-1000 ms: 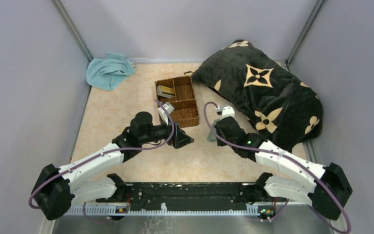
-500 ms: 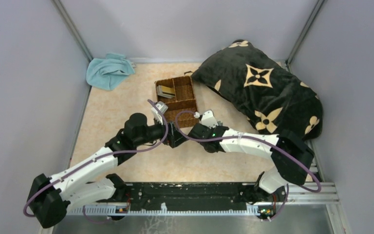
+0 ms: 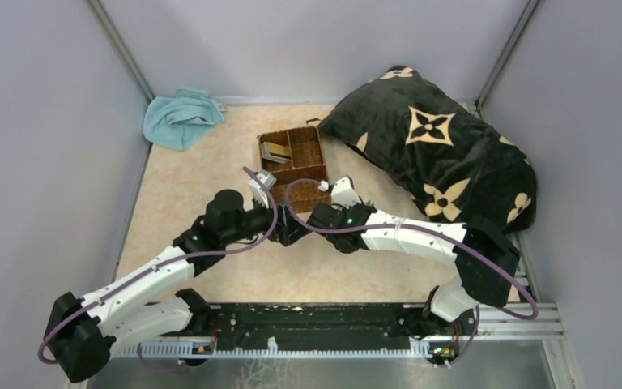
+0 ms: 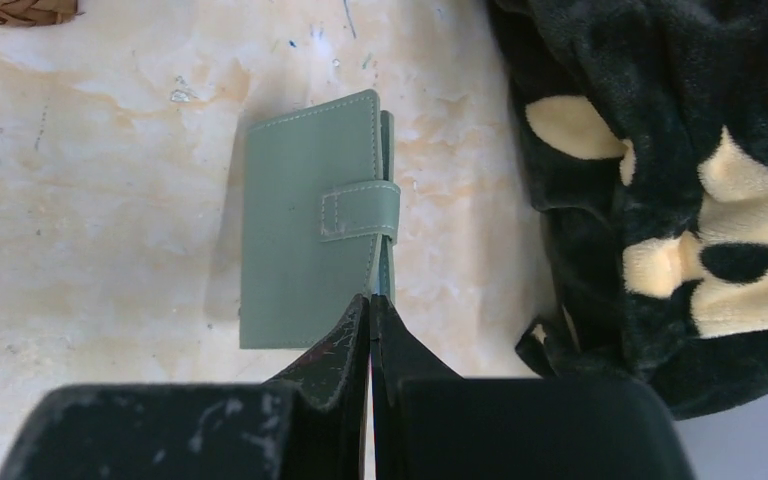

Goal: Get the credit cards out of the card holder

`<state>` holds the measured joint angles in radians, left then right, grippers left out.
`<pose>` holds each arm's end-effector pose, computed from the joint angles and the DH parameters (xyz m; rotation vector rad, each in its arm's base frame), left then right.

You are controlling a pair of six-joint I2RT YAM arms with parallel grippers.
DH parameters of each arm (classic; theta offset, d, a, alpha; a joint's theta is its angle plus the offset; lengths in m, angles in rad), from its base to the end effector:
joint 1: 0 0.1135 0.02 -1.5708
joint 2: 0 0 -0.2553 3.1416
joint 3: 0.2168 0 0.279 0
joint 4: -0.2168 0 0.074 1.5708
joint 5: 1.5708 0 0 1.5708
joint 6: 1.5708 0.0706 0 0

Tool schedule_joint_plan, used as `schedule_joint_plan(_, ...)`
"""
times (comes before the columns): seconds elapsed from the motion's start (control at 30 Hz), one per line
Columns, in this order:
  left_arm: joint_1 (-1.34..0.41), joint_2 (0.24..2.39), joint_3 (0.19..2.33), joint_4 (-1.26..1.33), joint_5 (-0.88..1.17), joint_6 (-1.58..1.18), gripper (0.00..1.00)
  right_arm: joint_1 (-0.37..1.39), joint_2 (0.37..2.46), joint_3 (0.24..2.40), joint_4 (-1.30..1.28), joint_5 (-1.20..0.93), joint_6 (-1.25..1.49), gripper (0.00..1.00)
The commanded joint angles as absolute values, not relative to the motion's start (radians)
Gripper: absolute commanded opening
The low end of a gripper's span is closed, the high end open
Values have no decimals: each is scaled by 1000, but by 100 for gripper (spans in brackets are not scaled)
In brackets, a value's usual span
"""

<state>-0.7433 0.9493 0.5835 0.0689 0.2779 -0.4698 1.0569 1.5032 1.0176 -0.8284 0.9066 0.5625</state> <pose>0.1952 -0.2057 0.2381 0.4765 1.9484 -1.0706 0.1967 0.2353 0.1805 -0.4155 2.2280 -0.5485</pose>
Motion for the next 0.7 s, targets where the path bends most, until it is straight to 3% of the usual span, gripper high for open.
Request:
schedule_joint_plan(0.0, -724, 908, 568, 67, 241, -460, 97, 1071, 1492, 1051, -853, 963, 582, 0)
schedule_joint_plan(0.43, -696, 726, 574, -115, 97, -475, 99, 1140, 1698, 1082, -708, 868, 566, 0)
schedule_joint_plan(0.6, -696, 814, 597, -121, 145, -459, 100, 1101, 1563, 956, -538, 694, 566, 0)
schedule_joint_plan(0.67, -696, 889, 629, -166, 151, -437, 100, 1048, 1422, 863, -415, 547, 542, 11)
